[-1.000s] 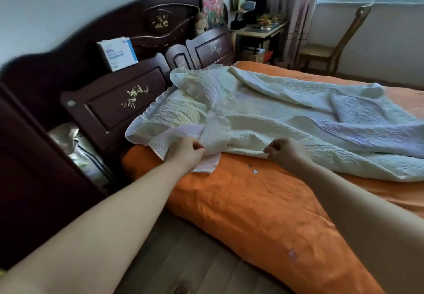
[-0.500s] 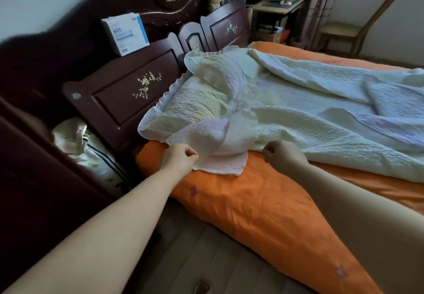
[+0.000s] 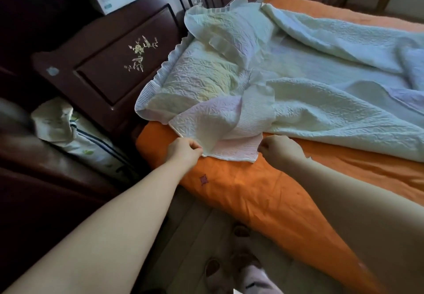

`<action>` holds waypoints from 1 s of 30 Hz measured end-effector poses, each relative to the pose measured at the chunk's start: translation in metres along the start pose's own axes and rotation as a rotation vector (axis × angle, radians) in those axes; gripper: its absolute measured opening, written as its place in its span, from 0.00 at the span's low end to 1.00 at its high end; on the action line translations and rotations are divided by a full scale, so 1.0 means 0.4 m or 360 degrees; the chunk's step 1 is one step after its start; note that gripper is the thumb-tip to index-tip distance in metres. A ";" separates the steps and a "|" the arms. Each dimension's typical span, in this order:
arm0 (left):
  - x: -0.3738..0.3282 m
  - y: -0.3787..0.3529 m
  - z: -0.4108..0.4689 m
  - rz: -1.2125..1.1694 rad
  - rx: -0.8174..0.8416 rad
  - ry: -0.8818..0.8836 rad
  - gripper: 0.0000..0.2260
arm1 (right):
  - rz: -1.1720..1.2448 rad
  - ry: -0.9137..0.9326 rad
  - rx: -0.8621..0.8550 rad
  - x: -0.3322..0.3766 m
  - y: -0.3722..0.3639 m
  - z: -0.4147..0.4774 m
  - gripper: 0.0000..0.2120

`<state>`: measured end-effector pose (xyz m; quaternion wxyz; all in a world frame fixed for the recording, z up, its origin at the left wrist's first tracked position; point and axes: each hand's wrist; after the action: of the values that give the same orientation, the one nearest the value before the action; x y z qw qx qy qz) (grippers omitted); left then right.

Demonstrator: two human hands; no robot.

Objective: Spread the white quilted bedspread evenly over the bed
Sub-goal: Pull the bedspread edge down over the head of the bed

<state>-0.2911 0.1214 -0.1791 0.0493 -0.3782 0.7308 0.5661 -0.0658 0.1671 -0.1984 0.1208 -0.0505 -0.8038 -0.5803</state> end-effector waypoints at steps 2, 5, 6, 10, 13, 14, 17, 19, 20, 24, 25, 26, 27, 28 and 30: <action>0.005 -0.025 0.027 0.0017 0.0032 0.0031 0.04 | -0.0020 0.0009 0.0035 -0.008 -0.022 0.048 0.10; 0.013 -0.059 0.070 0.0041 0.0082 0.0104 0.04 | -0.0045 0.0012 0.0105 -0.017 -0.060 0.115 0.10; 0.012 -0.074 0.096 0.0063 0.0100 0.0133 0.04 | -0.0052 0.0010 0.0138 -0.023 -0.077 0.145 0.10; 0.002 -0.135 0.197 0.0148 0.0160 0.0217 0.06 | -0.0145 0.0016 0.0297 -0.050 -0.147 0.238 0.12; -0.010 -0.198 0.278 0.0195 0.0188 0.0234 0.04 | -0.0161 0.0010 0.0376 -0.079 -0.202 0.312 0.16; -0.011 -0.219 0.300 0.0208 0.0203 0.0230 0.04 | -0.0148 0.0005 0.0398 -0.085 -0.219 0.333 0.16; -0.011 -0.292 0.368 0.0262 0.0250 0.0233 0.04 | -0.0131 0.0006 0.0474 -0.108 -0.275 0.404 0.16; -0.002 -0.338 0.407 0.0278 0.0290 0.0246 0.04 | -0.0137 0.0013 0.0539 -0.120 -0.312 0.440 0.16; 0.002 -0.358 0.425 0.0286 0.0302 0.0252 0.04 | -0.0144 0.0014 0.0552 -0.127 -0.330 0.457 0.16; 0.015 -0.431 0.493 0.0287 0.0298 0.0259 0.05 | -0.0030 0.0125 0.0122 -0.154 -0.401 0.523 0.14; 0.016 -0.445 0.508 0.0279 0.0291 0.0264 0.05 | -0.0025 0.0199 -0.0060 -0.157 -0.407 0.542 0.15; 0.016 -0.460 0.523 0.0270 0.0284 0.0272 0.06 | -0.0055 0.0289 -0.0208 -0.158 -0.411 0.561 0.16; 0.017 -0.471 0.534 0.0266 0.0277 0.0278 0.06 | -0.0097 0.0382 -0.0329 -0.155 -0.408 0.579 0.19; 0.016 -0.482 0.544 0.0260 0.0271 0.0282 0.05 | -0.0140 0.0478 -0.0430 -0.150 -0.401 0.598 0.22; 0.011 -0.497 0.556 0.0250 0.0279 0.0304 0.06 | -0.0233 0.0636 -0.0444 -0.134 -0.382 0.635 0.30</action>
<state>-0.2524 0.2970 -0.4173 -0.0320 -0.3664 0.8062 0.4635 -0.0822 0.3613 -0.4280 0.2269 0.1073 -0.6776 -0.6913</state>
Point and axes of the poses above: each hand's wrist, its own z-axis towards the middle knuckle, its own y-axis out of the back of the hand, x = y × z, and after that the axes turned 2 degrees about z, right-handed
